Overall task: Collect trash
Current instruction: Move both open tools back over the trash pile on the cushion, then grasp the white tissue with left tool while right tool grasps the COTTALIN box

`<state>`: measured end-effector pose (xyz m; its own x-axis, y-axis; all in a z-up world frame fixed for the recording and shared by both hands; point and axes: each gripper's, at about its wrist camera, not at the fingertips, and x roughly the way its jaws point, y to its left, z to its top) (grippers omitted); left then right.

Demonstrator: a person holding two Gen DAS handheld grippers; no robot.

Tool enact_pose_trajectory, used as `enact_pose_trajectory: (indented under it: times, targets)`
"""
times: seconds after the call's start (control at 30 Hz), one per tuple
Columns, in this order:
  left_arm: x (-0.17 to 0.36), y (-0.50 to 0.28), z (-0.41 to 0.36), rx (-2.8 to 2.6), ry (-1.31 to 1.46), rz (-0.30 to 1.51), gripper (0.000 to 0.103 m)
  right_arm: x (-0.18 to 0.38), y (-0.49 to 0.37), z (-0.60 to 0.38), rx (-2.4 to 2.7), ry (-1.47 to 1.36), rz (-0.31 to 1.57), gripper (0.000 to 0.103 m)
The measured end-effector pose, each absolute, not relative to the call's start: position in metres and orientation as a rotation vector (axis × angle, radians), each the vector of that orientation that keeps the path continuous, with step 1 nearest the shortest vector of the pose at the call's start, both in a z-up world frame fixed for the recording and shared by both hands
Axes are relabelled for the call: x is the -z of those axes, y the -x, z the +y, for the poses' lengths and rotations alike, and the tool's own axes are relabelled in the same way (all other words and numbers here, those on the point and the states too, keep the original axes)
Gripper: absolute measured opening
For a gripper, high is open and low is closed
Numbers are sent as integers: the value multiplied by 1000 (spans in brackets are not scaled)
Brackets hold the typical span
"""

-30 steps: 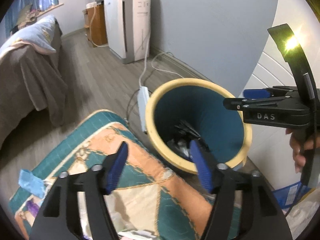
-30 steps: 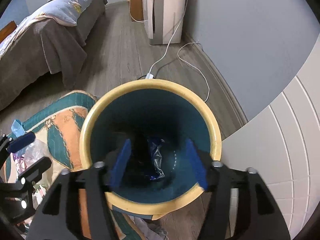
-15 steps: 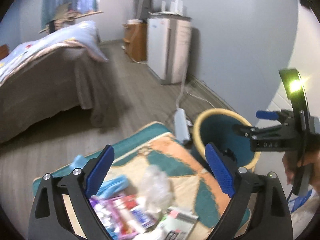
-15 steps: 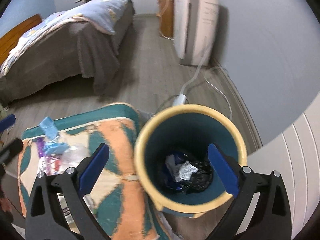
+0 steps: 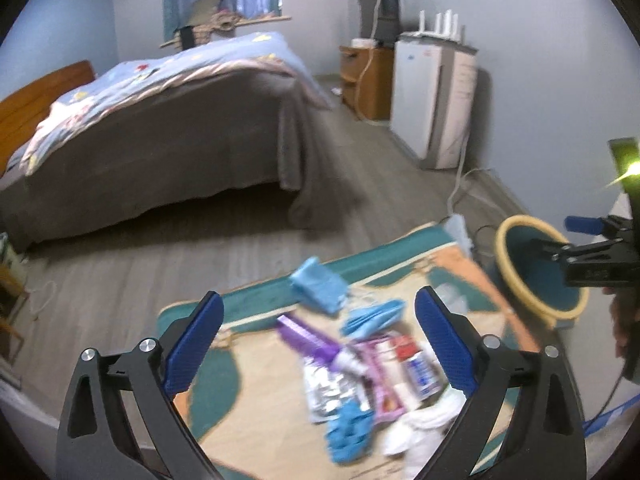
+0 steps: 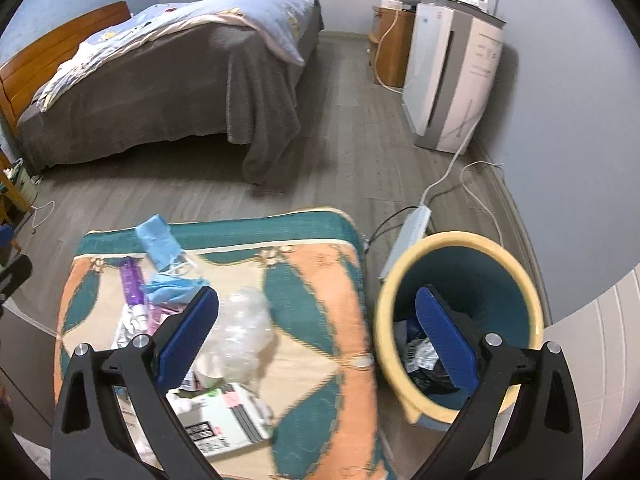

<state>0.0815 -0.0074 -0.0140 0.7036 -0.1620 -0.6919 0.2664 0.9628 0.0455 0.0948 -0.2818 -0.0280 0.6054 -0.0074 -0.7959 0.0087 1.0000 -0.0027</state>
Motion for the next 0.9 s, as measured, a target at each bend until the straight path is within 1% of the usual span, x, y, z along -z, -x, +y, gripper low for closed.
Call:
enact_pose_trajectory:
  times: [0.27, 0.43, 0.57, 0.67, 0.77, 0.9]
  targets:
    - [37, -93, 12, 197, -166, 797, 96, 44, -101, -239, -26, 72, 946, 97]
    - [58, -100, 17, 189, -176, 863, 96, 59, -108, -225, -38, 68, 989, 97]
    - [66, -98, 16, 201, -202, 879, 96, 72, -105, -216, -44, 132, 1004, 97]
    - [69, -92, 18, 211, -184, 890, 96, 81, -101, -214, -28, 167, 1031, 97]
    - [74, -80, 13, 255, -136, 913, 96, 83, -93, -218, -18, 145, 1040, 97]
    - [88, -55, -6, 260, -218, 914, 96, 85, -80, -227, 9, 109, 1052, 97]
